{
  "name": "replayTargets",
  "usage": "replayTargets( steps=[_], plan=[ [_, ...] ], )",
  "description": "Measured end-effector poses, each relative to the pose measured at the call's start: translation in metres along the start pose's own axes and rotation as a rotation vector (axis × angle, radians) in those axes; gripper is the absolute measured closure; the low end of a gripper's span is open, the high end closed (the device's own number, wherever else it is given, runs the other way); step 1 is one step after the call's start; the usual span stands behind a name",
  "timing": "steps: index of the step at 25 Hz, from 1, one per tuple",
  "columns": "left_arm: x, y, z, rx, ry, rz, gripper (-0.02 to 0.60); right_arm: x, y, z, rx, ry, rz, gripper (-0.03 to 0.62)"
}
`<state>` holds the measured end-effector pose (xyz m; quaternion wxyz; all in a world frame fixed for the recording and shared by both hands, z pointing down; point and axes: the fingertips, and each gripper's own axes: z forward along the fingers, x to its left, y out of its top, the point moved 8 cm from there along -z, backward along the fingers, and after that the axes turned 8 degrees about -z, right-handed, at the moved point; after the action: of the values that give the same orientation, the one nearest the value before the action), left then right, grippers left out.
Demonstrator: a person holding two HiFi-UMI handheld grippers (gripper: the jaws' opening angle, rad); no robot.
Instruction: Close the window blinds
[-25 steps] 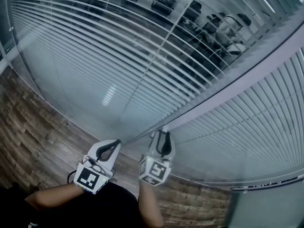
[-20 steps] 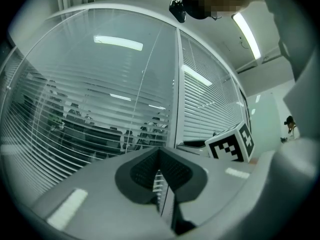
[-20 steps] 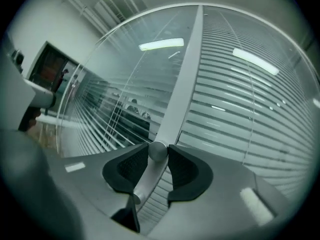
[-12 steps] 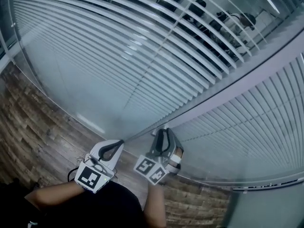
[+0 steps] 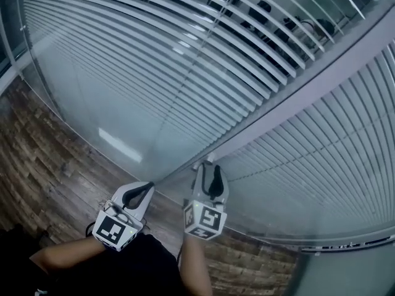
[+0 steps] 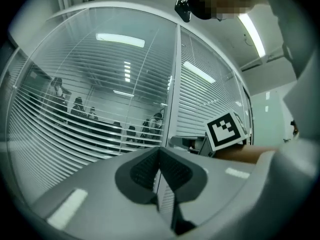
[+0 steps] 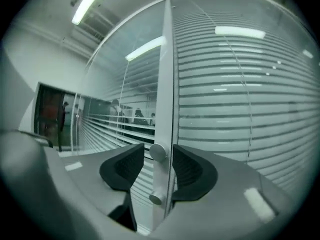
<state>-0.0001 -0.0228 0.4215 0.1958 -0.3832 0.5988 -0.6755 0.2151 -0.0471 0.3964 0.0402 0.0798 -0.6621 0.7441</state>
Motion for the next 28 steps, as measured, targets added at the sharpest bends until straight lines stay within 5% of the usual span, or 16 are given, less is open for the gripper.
replayTargets(
  steps=[6,16,28],
  plan=[
    [-0.005,-0.011,-0.011,0.009,0.034,-0.030,0.580,0.010,-0.003,0.004,-0.004,0.008,0.060,0.427],
    [0.021,-0.019,0.018,0.059,-0.118,-0.025,0.580,0.008,-0.023,0.013,0.023,-0.100,0.130,0.445],
    [0.052,-0.007,0.032,0.075,-0.184,-0.010,0.580,0.010,-0.016,0.026,0.063,-0.171,0.016,0.485]
  ],
)
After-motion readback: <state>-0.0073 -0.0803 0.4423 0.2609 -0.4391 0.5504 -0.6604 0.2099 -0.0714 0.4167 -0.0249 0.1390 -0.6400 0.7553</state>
